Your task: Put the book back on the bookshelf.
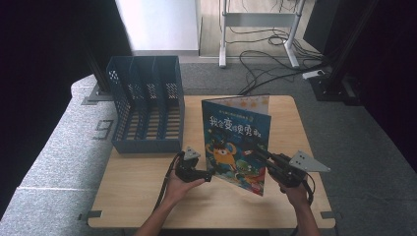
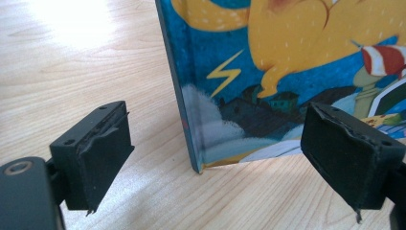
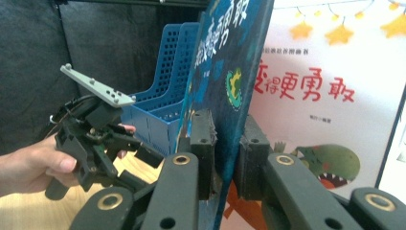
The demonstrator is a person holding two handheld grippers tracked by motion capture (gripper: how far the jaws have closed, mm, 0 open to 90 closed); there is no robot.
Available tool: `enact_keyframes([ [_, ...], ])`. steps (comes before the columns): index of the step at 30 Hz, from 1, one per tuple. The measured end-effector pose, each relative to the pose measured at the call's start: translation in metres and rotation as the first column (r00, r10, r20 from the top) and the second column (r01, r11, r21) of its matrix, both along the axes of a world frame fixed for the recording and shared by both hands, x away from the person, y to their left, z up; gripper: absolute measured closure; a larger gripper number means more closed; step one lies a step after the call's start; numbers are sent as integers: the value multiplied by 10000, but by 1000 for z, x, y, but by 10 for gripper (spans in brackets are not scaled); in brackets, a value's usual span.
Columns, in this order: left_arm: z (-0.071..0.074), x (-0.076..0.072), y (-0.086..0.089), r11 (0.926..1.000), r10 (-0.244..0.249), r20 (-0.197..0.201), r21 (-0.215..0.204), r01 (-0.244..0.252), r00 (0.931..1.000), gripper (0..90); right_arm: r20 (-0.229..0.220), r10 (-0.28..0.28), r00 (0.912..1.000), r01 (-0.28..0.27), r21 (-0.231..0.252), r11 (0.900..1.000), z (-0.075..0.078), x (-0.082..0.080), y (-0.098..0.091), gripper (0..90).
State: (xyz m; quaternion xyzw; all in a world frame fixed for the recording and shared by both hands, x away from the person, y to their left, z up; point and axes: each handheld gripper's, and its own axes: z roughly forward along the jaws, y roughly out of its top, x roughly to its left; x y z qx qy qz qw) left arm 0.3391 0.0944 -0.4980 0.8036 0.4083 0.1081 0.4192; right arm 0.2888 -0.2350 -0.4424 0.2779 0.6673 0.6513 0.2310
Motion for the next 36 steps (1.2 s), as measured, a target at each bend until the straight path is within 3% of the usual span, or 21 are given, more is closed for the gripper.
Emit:
enact_keyframes([
  [5, 3, 1, 0, 10000, -27, 33, -51, 27, 10000, 101, -349, 17, 9994, -23, -157, 9999, 0, -1, -4, 786],
  [10, 5, 1, 1, 9998, -19, 84, -184, 21, 10000, 104, -418, 12, 9991, -29, -397, 9992, 0, -3, -7, 779],
  [18, 19, 2, 4, 9980, -77, 654, -620, 117, 9978, 150, -652, 80, 9978, -121, -619, 9980, -2, -2, -12, 773],
  [36, 35, 12, 0, 9959, -334, 1372, -786, 444, 9900, 210, -712, 161, 9973, -213, -729, 9971, -6, 1, -19, 761],
])
